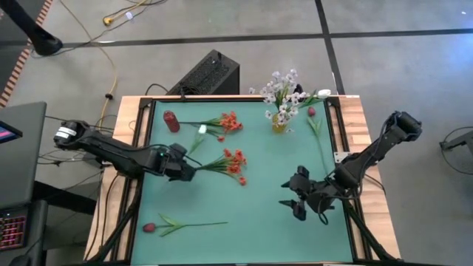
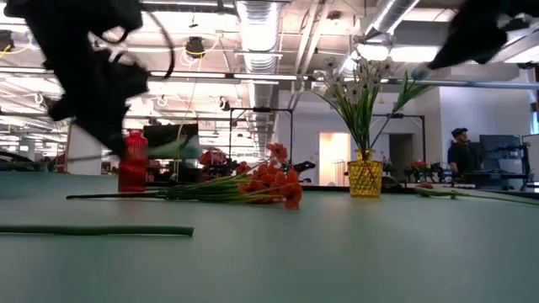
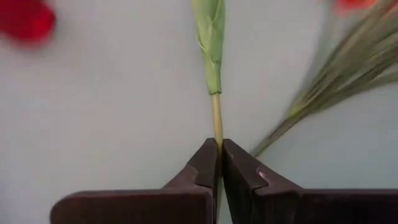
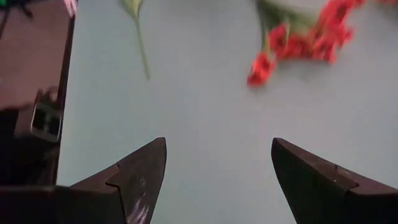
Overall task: Sort flowers into vase by color
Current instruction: Put the white tulip into the yellow vase
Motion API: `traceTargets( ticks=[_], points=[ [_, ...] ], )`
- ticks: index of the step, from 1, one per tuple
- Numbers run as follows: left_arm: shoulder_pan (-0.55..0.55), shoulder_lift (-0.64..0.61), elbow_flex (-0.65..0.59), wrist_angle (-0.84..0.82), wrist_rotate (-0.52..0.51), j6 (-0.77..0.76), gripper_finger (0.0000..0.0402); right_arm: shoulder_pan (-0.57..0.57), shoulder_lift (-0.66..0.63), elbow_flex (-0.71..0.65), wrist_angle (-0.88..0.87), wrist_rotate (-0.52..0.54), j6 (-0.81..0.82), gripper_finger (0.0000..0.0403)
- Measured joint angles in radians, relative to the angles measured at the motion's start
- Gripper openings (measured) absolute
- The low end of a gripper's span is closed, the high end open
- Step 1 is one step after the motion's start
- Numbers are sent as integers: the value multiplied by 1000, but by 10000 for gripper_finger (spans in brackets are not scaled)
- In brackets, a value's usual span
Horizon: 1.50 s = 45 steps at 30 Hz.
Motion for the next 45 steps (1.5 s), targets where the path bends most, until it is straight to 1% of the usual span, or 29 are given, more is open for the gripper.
traceTargets(
  ticks=[2,5,7,9,10,12,15,17,18,20,25,28,32,37,40,45],
  points=[
    [0,-4,29,13,-62,85,1,-3,19,0,47,41,-40,317],
    [0,-21,44,102,-129,233,1,-22,68,0,158,51,-108,317],
    [0,-40,35,213,-146,350,1,-39,112,0,246,51,-163,317],
    [-2,-59,11,352,-129,480,1,-63,160,0,360,49,-242,317],
    [-3,-66,-1,427,-102,547,1,-76,183,0,425,50,-288,317],
    [-8,-78,-28,603,-13,694,0,-105,228,0,558,48,-387,317],
    [-18,-84,-79,892,198,865,0,-162,291,0,758,28,-519,317],
    [-25,-81,-104,1050,349,944,0,-208,333,0,881,-3,-578,317],
    [-29,-80,-114,1111,402,971,0,-230,350,1,926,-20,-596,317],
    [-37,-80,-131,1202,459,1007,0,-273,387,0,1020,-64,-616,317],
    [-44,-70,-137,1272,495,1063,0,-363,483,9,1263,-255,-664,317],
    [-44,-59,-137,1273,523,1097,0,-388,529,35,1338,-351,-706,317],
    [-39,-59,-137,1271,526,1105,0,-396,564,87,1372,-367,-783,317],
    [-39,-59,-137,1273,525,1125,0,-393,565,129,1360,-370,-860,317],
    [-39,-59,-137,1276,522,1125,0,-393,565,141,1358,-372,-870,312],
    [-39,-60,-137,1325,516,1135,0,-395,565,143,1365,-375,-879,293]
  ],
)
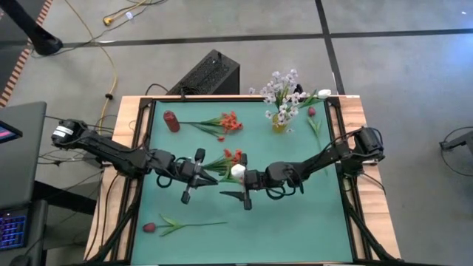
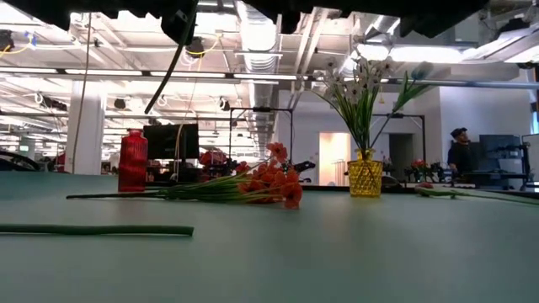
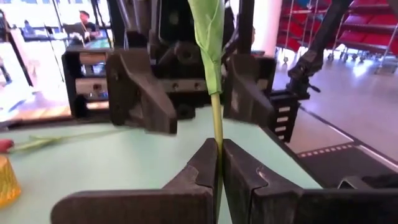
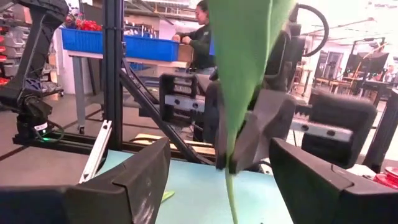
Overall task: Sort flowers into vase by color
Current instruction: Put the white tulip into the yellow vase
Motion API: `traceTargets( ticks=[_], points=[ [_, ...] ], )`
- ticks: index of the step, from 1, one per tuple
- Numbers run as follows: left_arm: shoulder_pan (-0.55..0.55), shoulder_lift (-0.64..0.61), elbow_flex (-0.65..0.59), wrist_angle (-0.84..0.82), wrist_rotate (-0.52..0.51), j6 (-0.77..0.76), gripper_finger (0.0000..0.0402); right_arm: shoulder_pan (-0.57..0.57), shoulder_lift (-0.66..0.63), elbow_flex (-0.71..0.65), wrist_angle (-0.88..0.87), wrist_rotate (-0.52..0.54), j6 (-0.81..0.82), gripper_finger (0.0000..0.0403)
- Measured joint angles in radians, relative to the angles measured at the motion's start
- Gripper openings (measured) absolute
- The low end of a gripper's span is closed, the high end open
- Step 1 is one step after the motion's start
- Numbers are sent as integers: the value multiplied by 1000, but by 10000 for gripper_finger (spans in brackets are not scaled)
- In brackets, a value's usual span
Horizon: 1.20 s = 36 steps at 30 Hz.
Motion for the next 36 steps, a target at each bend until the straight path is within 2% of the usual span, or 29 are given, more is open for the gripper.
traceTargets(
  ticks=[9,18,25,30,36],
  points=[
    [2,0,0,52,-12,20,0,-7,0,0,71,5,-36,281],
    [2,-1,0,68,-106,26,0,-36,0,0,122,7,-43,281],
    [2,-1,0,124,-118,28,0,-56,0,0,128,9,-35,281],
    [2,1,0,134,-204,30,0,-60,0,0,135,9,-35,281],
    [2,80,1,220,-247,32,0,-60,0,0,146,10,-35,281]
  ],
)
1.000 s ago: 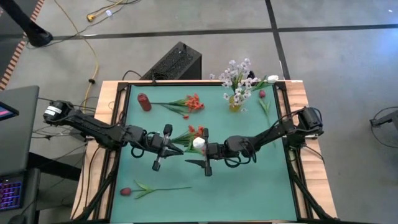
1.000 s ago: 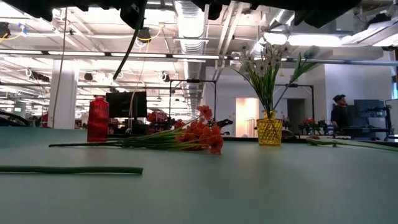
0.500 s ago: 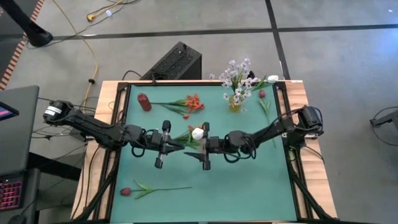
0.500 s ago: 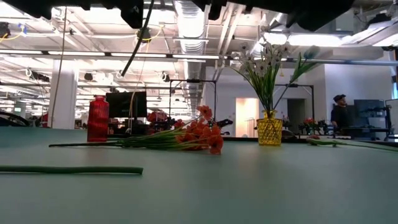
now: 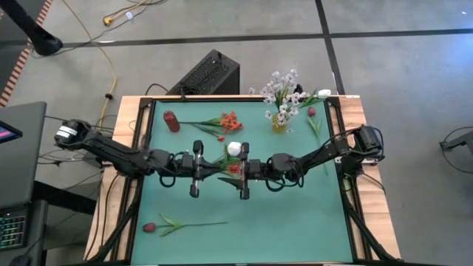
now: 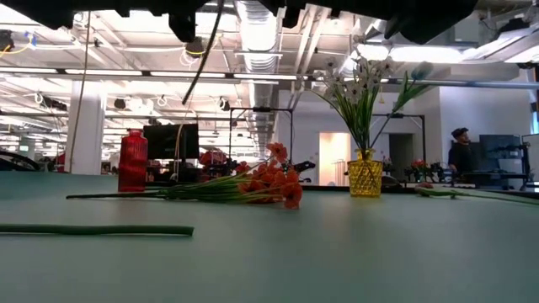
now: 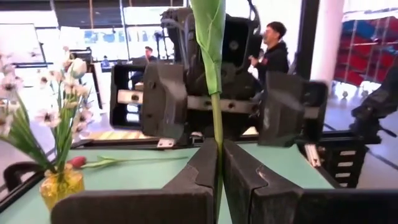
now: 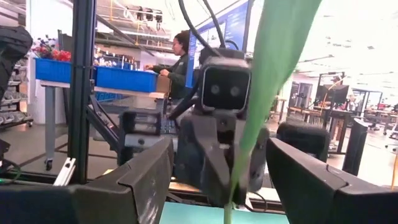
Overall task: Sort flowers into vase by color
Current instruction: Put the white tulip into the yellow vase
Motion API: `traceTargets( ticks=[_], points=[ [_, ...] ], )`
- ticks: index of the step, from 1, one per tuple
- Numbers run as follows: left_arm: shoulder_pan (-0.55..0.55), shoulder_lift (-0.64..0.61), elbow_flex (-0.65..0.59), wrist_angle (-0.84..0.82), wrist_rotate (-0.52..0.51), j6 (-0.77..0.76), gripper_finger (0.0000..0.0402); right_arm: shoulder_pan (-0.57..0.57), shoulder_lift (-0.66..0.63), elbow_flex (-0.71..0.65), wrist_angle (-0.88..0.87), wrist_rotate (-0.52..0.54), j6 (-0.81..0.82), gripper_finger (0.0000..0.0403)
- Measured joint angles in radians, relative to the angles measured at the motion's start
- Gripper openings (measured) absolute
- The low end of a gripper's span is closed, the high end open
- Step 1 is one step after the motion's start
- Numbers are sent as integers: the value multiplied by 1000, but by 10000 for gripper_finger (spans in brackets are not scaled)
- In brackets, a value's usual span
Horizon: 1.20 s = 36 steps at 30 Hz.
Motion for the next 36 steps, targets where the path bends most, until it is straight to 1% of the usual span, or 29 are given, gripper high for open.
traceTargets(
  ticks=[4,8,11,15,22,26,28,32,34,36],
  points=[
    [0,17,0,24,-37,25,0,0,0,0,-1,3,0,281],
    [0,16,0,42,-31,27,0,0,0,0,-5,7,0,278],
    [0,16,0,50,-23,30,0,-4,0,0,-5,36,0,264],
    [0,16,0,54,-23,43,0,-6,0,0,-11,59,0,219],
    [2,16,0,50,-26,48,0,-6,0,0,-14,59,-5,99],
    [2,15,0,34,-45,51,0,-6,-2,0,-17,62,-8,45],
    [2,15,0,27,-47,54,0,-6,-2,-1,-24,63,-8,29],
    [2,15,0,5,-46,79,4,-6,-3,-1,-40,63,-8,27],
    [-1,15,0,-5,-48,113,17,-6,-3,-2,-42,62,-8,27],
    [-11,15,1,-21,-57,148,40,-5,-9,-2,-63,59,-9,27]
  ],
)
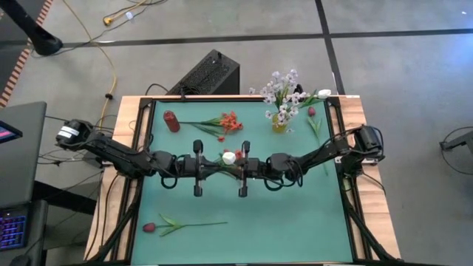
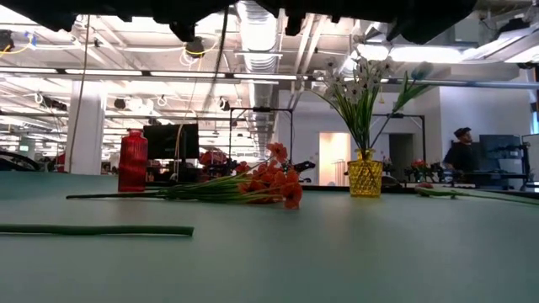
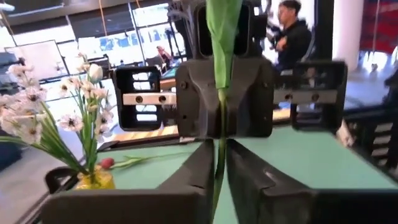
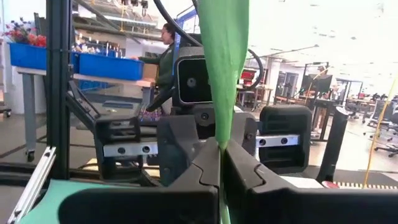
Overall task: Sort flowers into vase by color
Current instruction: Put the white tulip into the yellow vase
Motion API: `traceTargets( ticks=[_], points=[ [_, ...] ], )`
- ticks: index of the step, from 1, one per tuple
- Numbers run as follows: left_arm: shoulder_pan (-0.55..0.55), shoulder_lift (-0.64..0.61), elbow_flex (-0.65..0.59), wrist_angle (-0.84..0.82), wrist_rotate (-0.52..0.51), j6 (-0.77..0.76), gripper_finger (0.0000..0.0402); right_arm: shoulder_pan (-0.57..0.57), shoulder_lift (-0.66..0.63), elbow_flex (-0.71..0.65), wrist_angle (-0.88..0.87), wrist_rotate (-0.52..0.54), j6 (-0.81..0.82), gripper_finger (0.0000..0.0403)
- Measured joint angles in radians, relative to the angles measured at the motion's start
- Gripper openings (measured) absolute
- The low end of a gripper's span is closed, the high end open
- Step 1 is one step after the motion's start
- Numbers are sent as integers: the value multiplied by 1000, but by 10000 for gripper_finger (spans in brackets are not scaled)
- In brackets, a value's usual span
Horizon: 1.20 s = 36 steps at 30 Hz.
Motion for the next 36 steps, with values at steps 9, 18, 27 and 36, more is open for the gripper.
traceTargets(
  ticks=[9,18,27,36],
  points=[
    [-60,-49,0,-150,-256,29,186,84,-228,-40,-427,112,38,27],
    [-59,-100,0,-309,-300,-42,226,198,-592,-481,-252,564,104,28],
    [-15,-98,0,-309,-245,-94,226,80,-788,-734,121,672,-180,29],
    [5,-98,0,-314,-200,-122,226,-147,-809,-826,180,517,-169,28]
  ],
)
